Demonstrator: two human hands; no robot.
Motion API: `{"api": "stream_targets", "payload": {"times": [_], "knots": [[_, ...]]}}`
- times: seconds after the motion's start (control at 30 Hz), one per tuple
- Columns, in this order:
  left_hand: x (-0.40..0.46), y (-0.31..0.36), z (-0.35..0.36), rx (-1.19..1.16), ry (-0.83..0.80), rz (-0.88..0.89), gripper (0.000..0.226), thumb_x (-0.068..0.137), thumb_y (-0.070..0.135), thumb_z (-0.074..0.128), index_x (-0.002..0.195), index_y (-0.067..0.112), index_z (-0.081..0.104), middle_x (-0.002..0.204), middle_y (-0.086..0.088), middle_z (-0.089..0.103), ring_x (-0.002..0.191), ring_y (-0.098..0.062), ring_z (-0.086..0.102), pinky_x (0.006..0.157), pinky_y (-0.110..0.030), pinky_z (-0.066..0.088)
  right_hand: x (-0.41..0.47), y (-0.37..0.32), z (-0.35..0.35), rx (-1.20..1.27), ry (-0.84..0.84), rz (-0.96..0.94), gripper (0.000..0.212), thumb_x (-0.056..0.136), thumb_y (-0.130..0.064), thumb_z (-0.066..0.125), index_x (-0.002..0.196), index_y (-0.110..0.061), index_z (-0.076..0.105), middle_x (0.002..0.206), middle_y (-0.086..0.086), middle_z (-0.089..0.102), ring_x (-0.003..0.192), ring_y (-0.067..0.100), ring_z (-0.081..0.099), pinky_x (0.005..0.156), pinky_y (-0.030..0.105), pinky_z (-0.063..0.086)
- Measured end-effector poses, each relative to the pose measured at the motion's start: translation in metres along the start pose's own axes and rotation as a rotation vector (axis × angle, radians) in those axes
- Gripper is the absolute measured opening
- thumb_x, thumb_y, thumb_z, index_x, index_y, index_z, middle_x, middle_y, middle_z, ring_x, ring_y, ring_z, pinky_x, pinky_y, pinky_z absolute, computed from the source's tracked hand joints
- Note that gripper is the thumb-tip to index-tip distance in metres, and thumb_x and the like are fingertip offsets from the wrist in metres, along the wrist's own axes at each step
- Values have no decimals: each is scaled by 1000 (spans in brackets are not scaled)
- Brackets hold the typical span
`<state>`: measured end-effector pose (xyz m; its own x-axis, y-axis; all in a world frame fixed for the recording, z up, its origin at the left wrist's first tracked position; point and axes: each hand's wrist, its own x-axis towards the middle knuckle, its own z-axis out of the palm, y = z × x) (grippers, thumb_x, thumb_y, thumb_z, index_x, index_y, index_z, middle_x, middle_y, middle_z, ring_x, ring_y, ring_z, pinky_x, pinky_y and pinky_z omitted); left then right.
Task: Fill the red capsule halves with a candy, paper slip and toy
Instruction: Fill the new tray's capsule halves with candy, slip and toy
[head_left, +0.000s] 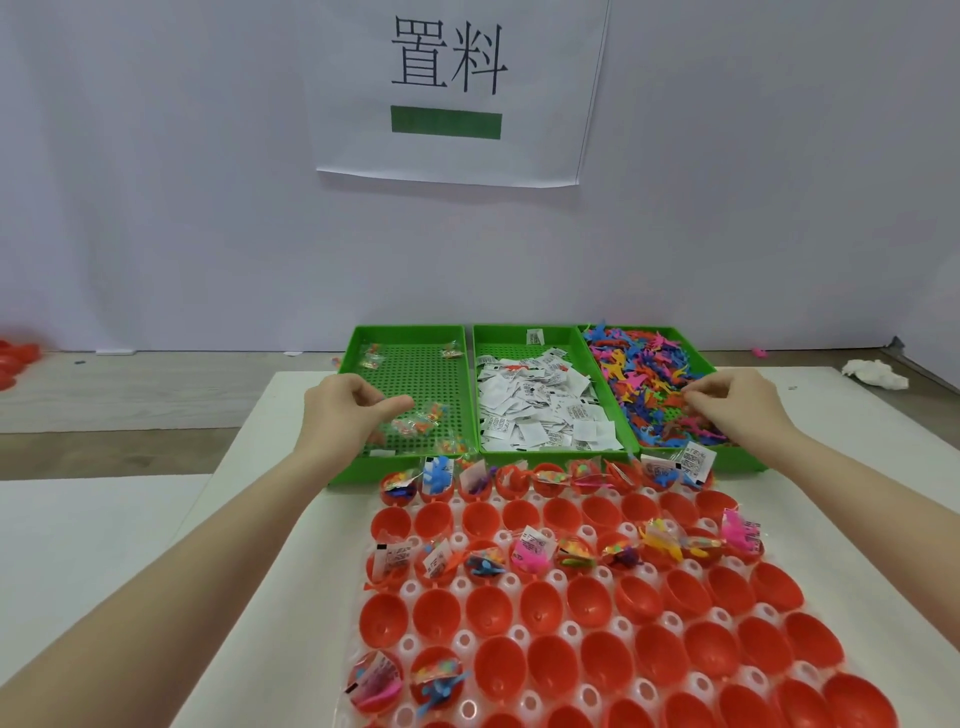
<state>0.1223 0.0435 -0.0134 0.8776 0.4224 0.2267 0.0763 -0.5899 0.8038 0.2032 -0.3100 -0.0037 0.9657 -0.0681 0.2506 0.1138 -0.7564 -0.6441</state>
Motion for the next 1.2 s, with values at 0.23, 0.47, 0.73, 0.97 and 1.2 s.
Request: {"api": "stream_targets", "payload": {"times": [0.23, 0.47, 0.73, 0.97, 1.2], "knots": [[-28, 11, -11, -377, 88, -141, 27, 78, 26, 73, 92, 4, 66, 79, -5, 68, 45, -3, 57, 63, -22, 49, -1, -2, 6, -17, 56, 119, 23, 85, -4, 44, 74, 2, 62, 78, 16, 59, 74, 28, 50, 66, 34, 37], [-69, 12, -28, -725, 80, -294, 16, 80, 23, 69, 69, 13, 63, 58, 6, 55, 50, -7, 36, 52, -15, 34, -2, -35, 8, 522, 70, 487, 23, 82, 6, 43, 62, -1, 52, 56, 10, 53, 40, 17, 46, 29, 13, 36], [-76, 14, -34, -777, -31, -339, 11, 88, 20, 60, 80, 12, 62, 56, 7, 56, 41, 1, 41, 42, -8, 38, -11, -73, 15, 498, -263, 406, 46, 80, 19, 23, 87, -6, 60, 73, 4, 52, 57, 11, 35, 49, 21, 32], [-75, 23, -43, -754, -92, -300, 10, 87, 19, 60, 81, 11, 62, 55, 6, 58, 43, 1, 45, 44, -9, 40, -15, -92, 30, 203, -463, 256, 22, 84, -3, 47, 101, 0, 61, 80, 3, 51, 62, 16, 46, 57, 27, 40], [-79, 41, -43, -694, -227, -188, 13, 91, 13, 54, 102, 19, 57, 64, 5, 66, 51, -4, 52, 55, -16, 48, -25, -82, 44, -509, -433, -86, 41, 82, -20, 62, 113, 6, 61, 107, 23, 65, 65, 24, 60, 59, 30, 47]]}}
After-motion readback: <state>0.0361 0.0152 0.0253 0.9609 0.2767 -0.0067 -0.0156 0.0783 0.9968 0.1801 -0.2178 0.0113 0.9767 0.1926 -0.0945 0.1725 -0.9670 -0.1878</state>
